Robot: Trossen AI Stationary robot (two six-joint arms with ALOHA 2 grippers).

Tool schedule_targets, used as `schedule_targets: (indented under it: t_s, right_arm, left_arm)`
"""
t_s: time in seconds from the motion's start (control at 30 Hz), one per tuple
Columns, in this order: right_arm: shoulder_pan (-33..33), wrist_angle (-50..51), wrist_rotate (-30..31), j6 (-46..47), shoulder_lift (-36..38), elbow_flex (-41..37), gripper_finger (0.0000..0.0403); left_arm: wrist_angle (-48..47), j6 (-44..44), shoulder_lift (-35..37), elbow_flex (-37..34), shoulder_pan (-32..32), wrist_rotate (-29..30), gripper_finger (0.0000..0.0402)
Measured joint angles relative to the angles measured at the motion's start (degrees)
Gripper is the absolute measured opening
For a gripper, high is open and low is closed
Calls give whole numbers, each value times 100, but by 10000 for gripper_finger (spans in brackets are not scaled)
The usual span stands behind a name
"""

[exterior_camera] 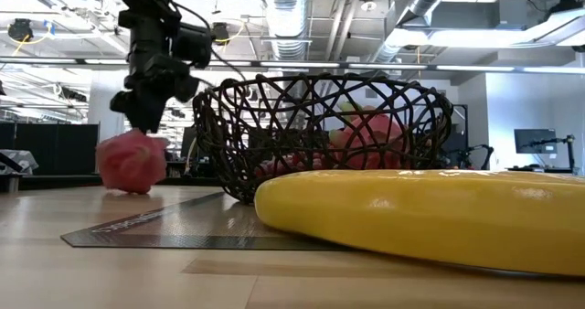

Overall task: Build produce basket
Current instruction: Put the red dragon fruit into the black wire basket

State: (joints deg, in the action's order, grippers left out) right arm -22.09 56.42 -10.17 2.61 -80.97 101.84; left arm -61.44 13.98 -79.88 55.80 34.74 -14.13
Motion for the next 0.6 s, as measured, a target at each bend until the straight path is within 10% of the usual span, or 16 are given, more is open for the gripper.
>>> schedule_targets:
  t_s: [0.6]
  right_arm:
    - [0,8,0,159,0,-1,174]
  left_arm:
    - [-500,-87,0,639,-3,-223,195]
